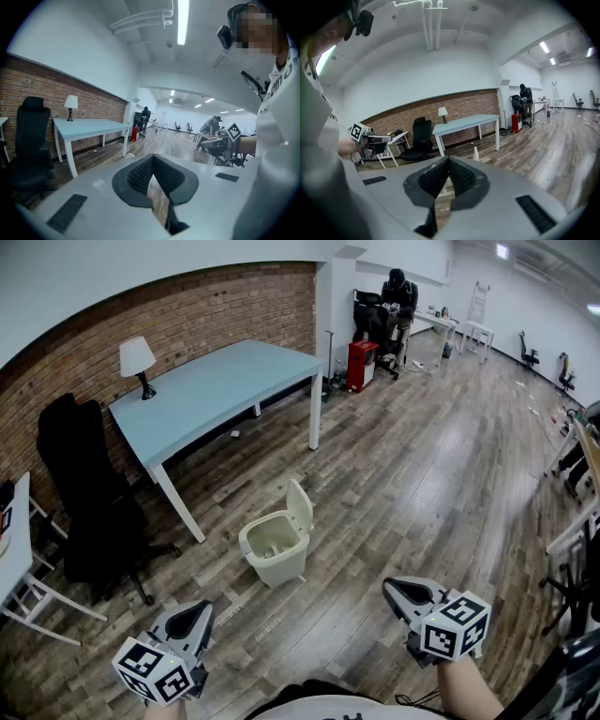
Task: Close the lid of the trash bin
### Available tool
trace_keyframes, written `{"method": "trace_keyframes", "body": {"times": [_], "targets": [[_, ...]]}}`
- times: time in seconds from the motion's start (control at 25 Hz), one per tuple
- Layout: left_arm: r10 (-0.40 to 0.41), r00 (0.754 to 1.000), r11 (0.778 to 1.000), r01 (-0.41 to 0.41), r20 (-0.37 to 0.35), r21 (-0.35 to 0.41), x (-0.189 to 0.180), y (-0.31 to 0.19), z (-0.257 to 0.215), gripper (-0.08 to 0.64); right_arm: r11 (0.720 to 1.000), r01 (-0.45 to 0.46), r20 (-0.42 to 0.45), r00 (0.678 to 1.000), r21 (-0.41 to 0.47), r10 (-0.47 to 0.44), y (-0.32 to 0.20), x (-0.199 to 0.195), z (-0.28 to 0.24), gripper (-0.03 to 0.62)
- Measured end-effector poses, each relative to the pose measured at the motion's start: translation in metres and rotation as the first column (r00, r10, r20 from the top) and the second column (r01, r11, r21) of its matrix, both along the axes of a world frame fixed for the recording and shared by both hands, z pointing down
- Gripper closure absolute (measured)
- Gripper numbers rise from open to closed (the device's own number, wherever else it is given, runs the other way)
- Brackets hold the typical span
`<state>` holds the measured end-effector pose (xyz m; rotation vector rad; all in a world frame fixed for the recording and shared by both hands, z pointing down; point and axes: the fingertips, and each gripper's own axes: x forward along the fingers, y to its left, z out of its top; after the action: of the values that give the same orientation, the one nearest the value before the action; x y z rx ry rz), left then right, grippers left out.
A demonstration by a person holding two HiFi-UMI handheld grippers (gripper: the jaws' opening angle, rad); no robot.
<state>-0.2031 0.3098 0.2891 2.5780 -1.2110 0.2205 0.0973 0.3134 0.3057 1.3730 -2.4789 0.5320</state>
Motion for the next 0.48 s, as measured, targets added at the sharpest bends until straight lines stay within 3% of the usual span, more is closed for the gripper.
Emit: {"method": "trace_keyframes", "body": {"times": [0.48], "targets": [[0.043, 0.999, 0.999, -0.043, -0.003, 0.002, -0.010, -0.014, 0.006, 0.554, 0.999, -0.045, 0.030, 0.999, 0.018, 0.044, -0.013, -0.012, 0.001, 0.584]]}}
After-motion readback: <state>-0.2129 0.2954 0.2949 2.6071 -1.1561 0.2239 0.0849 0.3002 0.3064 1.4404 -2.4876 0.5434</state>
